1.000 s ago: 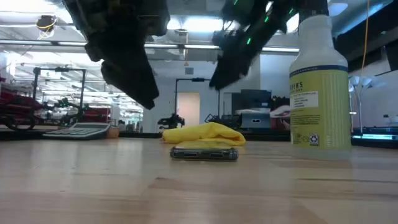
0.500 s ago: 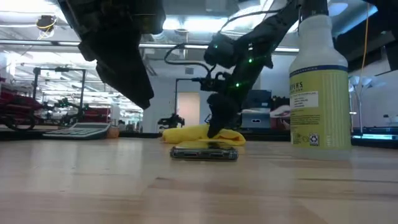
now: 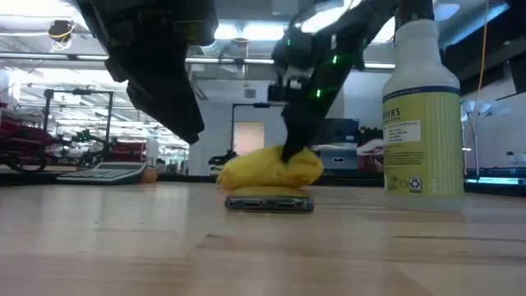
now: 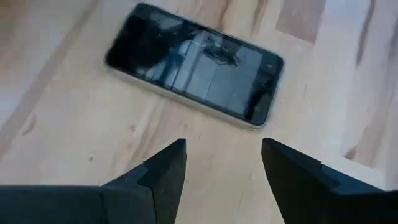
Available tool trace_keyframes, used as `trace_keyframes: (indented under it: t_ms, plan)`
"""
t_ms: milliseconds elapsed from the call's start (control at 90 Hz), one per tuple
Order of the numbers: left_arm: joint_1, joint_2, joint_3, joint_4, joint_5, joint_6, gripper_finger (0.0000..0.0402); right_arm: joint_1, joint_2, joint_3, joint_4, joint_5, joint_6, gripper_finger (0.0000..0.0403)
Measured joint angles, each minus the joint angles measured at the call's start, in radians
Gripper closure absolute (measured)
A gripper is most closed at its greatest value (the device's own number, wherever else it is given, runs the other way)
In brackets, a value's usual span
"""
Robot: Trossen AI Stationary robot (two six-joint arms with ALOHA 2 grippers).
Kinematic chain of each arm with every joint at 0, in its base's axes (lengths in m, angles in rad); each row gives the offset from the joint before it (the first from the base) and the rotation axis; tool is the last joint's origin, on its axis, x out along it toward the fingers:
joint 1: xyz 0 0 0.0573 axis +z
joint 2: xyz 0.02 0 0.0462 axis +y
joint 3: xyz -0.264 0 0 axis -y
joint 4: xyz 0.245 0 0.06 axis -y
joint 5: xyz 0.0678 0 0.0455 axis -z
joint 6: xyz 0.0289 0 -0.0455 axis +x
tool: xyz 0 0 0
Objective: Apply microfiber cloth
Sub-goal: Wipe the front of the black cellphone with a yellow microfiber towel
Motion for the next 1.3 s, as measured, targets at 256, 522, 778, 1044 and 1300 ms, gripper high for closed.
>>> trace_keyframes:
  t_ms: [256,522,778,1044,1300]
  plan:
    - [0.04,0.0,-0.032,-0.027,-0.098,0.016,0.0211,0.167,-0.128,0.021,-0.09,-0.031,0.064,0.0401]
    - [0.084,0.0,-0.039,-0.039,-0.099,0.015,0.0211,0.335,-0.27,0.021,-0.122,-0.013,0.092,0.0402]
    - [0.106,0.0,-0.039,0.049,-0.102,0.048,0.0211,0.459,-0.345,0.021,-0.144,-0.183,0.076,0.0402]
    - [0.194,0.015,-0.038,0.215,-0.009,0.194,0.0211,0.478,-0.233,0.021,-0.145,-0.117,0.066,0.0402]
    - [0.279,0.133,-0.039,0.255,0.047,0.256,0.0211,0.477,-0.139,0.021,-0.117,0.007,0.066,0.0402]
